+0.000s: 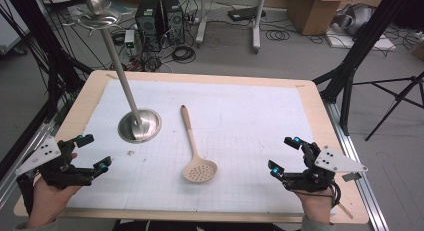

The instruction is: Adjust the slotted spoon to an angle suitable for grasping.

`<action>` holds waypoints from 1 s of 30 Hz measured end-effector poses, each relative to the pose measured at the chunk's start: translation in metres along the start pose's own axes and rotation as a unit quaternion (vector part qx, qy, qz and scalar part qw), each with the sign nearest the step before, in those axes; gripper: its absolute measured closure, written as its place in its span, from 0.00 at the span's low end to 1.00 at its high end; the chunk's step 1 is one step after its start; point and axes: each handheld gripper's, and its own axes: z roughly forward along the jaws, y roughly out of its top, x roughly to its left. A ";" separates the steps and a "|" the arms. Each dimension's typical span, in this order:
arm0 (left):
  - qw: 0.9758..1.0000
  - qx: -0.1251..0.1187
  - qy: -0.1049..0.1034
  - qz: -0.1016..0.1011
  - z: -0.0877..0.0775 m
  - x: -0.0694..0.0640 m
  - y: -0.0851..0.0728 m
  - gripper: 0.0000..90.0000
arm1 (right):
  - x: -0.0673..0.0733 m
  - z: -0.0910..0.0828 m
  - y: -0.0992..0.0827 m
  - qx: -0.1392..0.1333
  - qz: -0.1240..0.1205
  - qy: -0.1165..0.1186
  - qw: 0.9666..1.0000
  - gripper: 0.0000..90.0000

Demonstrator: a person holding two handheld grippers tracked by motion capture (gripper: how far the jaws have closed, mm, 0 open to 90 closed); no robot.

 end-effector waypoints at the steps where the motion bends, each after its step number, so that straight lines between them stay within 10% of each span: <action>1: 1.000 0.000 -0.001 -0.001 0.001 0.000 0.000 0.02 | 0.000 -0.001 0.000 0.000 0.001 0.000 1.000 0.14; 30: 1.000 0.013 -0.022 0.009 0.030 -0.014 -0.003 0.09 | 0.004 -0.005 -0.004 0.002 0.006 0.003 1.000 0.14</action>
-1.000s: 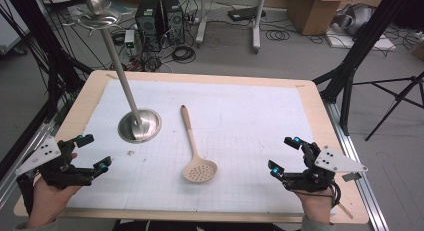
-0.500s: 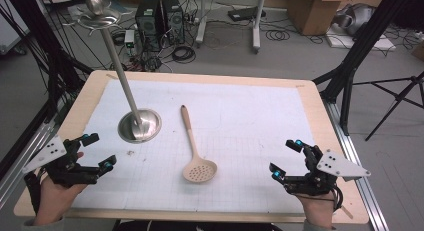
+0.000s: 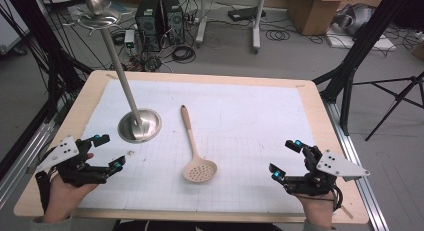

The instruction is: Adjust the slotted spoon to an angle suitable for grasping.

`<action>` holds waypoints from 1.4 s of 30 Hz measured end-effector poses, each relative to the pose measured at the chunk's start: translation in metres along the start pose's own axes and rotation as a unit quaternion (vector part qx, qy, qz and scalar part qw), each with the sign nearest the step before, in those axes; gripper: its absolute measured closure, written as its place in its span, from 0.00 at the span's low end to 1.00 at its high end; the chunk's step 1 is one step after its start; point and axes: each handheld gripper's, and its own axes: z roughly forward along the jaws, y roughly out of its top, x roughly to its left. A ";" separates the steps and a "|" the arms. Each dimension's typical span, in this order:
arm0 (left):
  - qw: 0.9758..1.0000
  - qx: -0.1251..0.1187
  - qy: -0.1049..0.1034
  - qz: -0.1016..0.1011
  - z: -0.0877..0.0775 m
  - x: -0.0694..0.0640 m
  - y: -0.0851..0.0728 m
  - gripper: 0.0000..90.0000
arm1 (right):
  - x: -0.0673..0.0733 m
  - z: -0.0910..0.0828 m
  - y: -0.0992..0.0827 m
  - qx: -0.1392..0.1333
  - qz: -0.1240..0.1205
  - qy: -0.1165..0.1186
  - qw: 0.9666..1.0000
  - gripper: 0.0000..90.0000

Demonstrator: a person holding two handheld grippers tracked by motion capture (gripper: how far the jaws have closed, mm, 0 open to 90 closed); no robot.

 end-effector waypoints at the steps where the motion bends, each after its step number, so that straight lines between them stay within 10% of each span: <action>1: 1.000 0.001 0.001 0.000 0.003 0.000 0.000 0.09 | 0.000 0.000 0.000 0.001 0.000 0.000 1.000 0.14; 25: 0.998 0.050 -0.029 0.019 0.064 -0.015 0.004 0.26 | -0.002 -0.009 0.000 -0.006 0.004 0.005 1.000 0.14; 42: 0.995 0.086 -0.048 0.010 0.097 -0.016 0.001 0.66 | -0.003 -0.012 0.000 -0.006 0.021 0.009 1.000 0.14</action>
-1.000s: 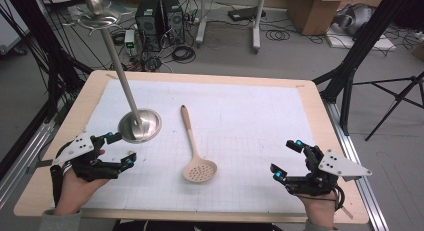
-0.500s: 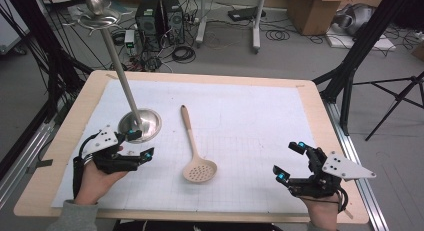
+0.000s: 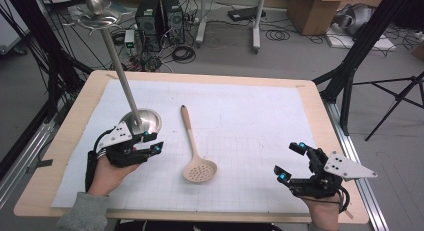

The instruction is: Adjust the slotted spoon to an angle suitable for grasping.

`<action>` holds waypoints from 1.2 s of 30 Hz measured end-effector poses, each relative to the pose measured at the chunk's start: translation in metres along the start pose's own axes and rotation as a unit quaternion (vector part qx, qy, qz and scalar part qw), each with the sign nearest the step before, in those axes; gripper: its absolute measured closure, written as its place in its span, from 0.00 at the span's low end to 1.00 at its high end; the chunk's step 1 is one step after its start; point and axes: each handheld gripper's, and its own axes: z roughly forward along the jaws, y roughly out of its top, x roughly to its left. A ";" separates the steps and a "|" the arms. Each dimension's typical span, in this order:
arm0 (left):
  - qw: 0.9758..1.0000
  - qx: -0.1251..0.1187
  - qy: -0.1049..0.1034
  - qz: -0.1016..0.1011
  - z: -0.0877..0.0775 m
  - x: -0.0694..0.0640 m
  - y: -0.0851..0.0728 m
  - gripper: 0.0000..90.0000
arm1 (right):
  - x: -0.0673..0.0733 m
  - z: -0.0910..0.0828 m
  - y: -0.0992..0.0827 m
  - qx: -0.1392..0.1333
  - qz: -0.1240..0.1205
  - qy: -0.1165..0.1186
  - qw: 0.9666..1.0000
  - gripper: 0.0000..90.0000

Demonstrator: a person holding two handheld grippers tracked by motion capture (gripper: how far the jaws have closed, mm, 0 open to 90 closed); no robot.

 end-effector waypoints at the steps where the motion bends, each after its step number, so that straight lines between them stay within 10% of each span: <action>1: 1.000 0.000 0.000 0.000 0.000 0.000 0.000 0.70 | 0.000 0.000 0.000 -0.001 0.000 0.001 1.000 0.14; 13: 1.000 0.012 -0.008 0.024 0.018 0.004 -0.001 0.97 | 0.001 0.001 0.001 0.001 -0.005 0.000 1.000 0.14; 36: 0.997 0.060 -0.025 0.044 0.078 -0.014 0.001 0.99 | 0.004 0.007 0.002 0.017 -0.010 0.012 1.000 0.14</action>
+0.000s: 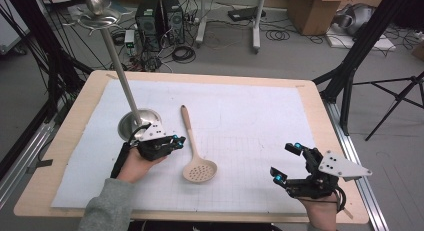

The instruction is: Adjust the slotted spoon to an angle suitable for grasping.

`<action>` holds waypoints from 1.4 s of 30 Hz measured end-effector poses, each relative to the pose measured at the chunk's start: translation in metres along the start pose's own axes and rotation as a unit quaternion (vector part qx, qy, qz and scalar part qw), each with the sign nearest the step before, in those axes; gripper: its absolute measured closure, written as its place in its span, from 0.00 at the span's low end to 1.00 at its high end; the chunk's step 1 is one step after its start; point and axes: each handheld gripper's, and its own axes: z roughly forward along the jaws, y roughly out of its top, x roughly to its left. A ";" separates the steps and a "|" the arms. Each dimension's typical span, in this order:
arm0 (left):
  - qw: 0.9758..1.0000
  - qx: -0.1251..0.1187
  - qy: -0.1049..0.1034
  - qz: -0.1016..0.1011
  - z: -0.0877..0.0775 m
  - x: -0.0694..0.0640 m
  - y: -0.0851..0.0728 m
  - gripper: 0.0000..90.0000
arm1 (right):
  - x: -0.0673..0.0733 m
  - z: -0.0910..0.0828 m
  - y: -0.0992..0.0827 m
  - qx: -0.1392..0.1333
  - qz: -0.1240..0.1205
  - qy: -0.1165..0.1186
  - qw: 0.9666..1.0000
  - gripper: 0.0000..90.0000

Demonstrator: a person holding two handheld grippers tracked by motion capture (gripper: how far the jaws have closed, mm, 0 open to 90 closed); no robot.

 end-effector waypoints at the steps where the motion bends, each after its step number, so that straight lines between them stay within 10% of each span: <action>1: 1.000 0.005 -0.005 -0.001 0.003 0.000 0.001 0.99 | 0.001 0.000 0.000 0.001 0.002 0.001 1.000 0.14; 42: 0.999 0.053 0.003 -0.012 0.061 -0.008 0.003 0.99 | 0.004 0.010 0.000 0.009 -0.007 0.022 1.000 0.14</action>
